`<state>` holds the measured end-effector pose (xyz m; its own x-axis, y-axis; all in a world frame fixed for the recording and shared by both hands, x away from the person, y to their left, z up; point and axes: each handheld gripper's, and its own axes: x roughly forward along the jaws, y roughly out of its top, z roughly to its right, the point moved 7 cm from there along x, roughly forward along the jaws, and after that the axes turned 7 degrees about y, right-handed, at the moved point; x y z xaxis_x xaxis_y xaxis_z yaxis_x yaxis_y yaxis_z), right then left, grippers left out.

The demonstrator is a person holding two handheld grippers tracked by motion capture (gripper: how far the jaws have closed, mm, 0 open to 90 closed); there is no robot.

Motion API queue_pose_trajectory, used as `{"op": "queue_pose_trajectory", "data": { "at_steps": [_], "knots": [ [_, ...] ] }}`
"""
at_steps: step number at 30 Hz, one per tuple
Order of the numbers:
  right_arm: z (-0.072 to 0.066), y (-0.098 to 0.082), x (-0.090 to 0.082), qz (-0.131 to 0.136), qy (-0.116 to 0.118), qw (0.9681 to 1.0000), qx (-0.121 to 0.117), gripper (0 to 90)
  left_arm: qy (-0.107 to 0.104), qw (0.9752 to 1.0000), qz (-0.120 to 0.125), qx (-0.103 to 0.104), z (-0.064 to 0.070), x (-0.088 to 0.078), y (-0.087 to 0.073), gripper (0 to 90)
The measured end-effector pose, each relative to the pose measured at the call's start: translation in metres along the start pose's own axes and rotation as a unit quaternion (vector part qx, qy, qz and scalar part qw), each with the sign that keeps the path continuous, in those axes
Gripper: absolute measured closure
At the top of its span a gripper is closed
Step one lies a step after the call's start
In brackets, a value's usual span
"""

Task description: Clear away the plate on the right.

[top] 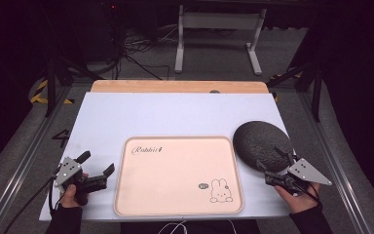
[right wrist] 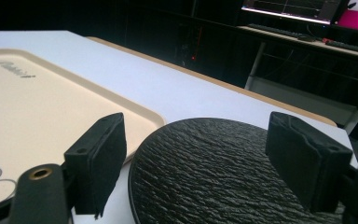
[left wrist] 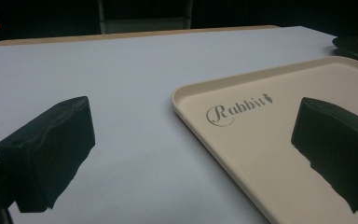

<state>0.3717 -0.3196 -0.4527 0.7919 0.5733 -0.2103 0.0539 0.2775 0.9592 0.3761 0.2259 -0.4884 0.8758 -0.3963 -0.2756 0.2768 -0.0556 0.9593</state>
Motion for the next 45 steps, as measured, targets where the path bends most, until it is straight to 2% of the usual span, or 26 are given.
{"op": "queue_pose_trajectory", "data": {
  "at_steps": [8,10,12,13,14,19,22,24,27,30,34,36,38,41,42,44,45],
  "knots": [
    [-0.006,0.002,0.003,-0.026,-0.013,0.9969,-0.073,20.7,0.002,1.0,-0.002,0.004,0.0,0.0,0.0,0.2],
    [-0.007,0.002,0.002,-0.031,-0.02,0.9951,-0.092,20.8,0.002,1.0,-0.002,0.004,0.0,0.0,0.0,0.2],
    [-0.007,0.003,0.001,-0.038,-0.031,0.992,-0.117,21.3,0.003,1.0,-0.002,0.003,0.001,0.0,0.0,0.2],
    [-0.007,0.003,0.001,-0.038,-0.031,0.992,-0.117,21.3,0.003,1.0,-0.002,0.003,0.001,0.0,0.0,0.2],
    [-0.008,0.003,0.0,-0.042,-0.035,0.9901,-0.13,21.5,0.003,1.0,-0.002,0.003,0.001,0.0,0.0,0.2],
    [-0.008,0.0,-0.002,-0.065,-0.056,0.9773,-0.193,21.7,0.003,1.0,-0.001,-0.003,-0.001,0.0,0.0,0.2],
    [-0.009,-0.003,-0.002,-0.082,-0.067,0.9648,-0.241,22.1,0.002,1.0,-0.001,-0.003,-0.001,0.0,0.0,0.3],
    [-0.011,-0.005,-0.002,-0.09,-0.068,0.9603,-0.255,22.2,0.003,1.0,-0.001,-0.003,0.0,0.0,0.0,0.2],
    [-0.011,-0.007,-0.002,-0.099,-0.076,0.951,-0.283,22.7,0.002,1.0,-0.001,-0.002,-0.001,0.0,0.0,0.2],
    [-0.013,-0.008,-0.002,-0.107,-0.077,0.944,-0.302,24.2,0.003,1.0,-0.001,-0.002,-0.001,0.0,0.0,0.2],
    [-0.014,-0.009,-0.003,-0.119,-0.079,0.9314,-0.335,24.8,0.003,1.0,-0.002,-0.003,-0.001,0.0,0.0,0.2],
    [-0.014,-0.011,-0.003,-0.127,-0.082,0.9283,-0.34,26.8,0.004,1.0,-0.001,-0.004,-0.001,0.001,0.0,0.2],
    [-0.013,-0.012,-0.004,-0.135,-0.082,0.9274,-0.339,28.4,0.004,1.0,-0.001,-0.008,-0.002,0.002,0.001,0.2],
    [-0.015,-0.014,-0.005,-0.148,-0.087,0.9189,-0.355,30.0,0.004,0.9999,0.0,-0.011,-0.003,0.003,0.001,0.3],
    [-0.016,-0.015,-0.005,-0.154,-0.086,0.9135,-0.367,30.7,0.004,0.9999,0.001,-0.011,-0.003,0.003,0.002,0.3],
    [-0.018,-0.016,-0.006,-0.162,-0.087,0.9077,-0.377,31.8,0.003,0.9999,0.001,-0.014,-0.004,0.004,0.002,0.2],
    [-0.018,-0.016,-0.006,-0.162,-0.087,0.9077,-0.377,31.8,0.003,0.9999,0.001,-0.014,-0.004,0.004,0.002,0.2]
  ]
}}
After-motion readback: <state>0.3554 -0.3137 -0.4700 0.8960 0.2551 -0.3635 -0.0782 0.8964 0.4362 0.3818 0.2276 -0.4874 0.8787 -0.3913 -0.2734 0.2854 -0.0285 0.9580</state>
